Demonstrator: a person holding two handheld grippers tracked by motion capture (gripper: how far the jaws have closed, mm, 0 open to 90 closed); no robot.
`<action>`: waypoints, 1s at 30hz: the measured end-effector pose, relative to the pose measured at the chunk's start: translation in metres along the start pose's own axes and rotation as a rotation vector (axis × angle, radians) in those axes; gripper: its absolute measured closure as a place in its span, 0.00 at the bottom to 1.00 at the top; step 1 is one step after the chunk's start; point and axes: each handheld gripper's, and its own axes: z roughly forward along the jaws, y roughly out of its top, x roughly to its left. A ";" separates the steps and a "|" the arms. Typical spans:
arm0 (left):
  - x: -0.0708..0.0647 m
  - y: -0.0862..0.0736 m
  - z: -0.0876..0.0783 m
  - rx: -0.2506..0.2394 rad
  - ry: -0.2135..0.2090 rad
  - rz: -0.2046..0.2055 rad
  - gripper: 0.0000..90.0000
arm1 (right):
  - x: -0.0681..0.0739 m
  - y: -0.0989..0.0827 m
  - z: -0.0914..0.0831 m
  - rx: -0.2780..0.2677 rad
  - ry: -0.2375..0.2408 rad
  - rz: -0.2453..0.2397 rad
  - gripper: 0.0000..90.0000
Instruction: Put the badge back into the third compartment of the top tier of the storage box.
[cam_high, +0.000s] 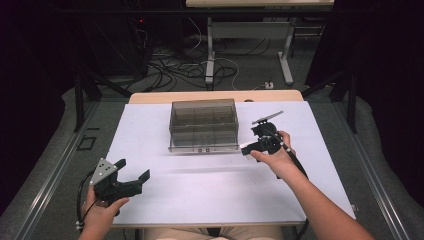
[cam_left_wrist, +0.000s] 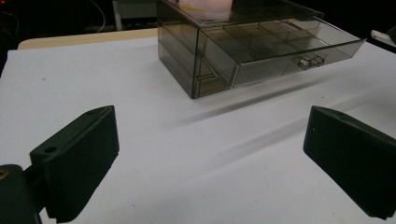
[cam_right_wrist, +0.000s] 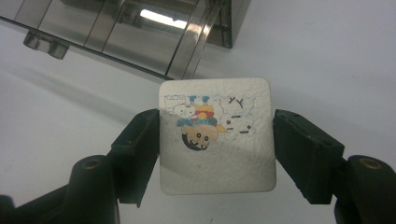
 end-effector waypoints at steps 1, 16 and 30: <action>0.000 0.000 0.000 0.000 0.000 -0.001 0.04 | -0.001 0.002 -0.002 0.011 -0.004 -0.006 0.36; 0.000 0.000 -0.001 0.000 0.001 0.001 0.04 | 0.004 0.020 -0.012 -0.021 0.024 0.039 0.36; 0.001 0.000 -0.001 0.000 -0.001 0.002 0.04 | 0.015 0.034 -0.006 -0.017 0.028 0.074 0.36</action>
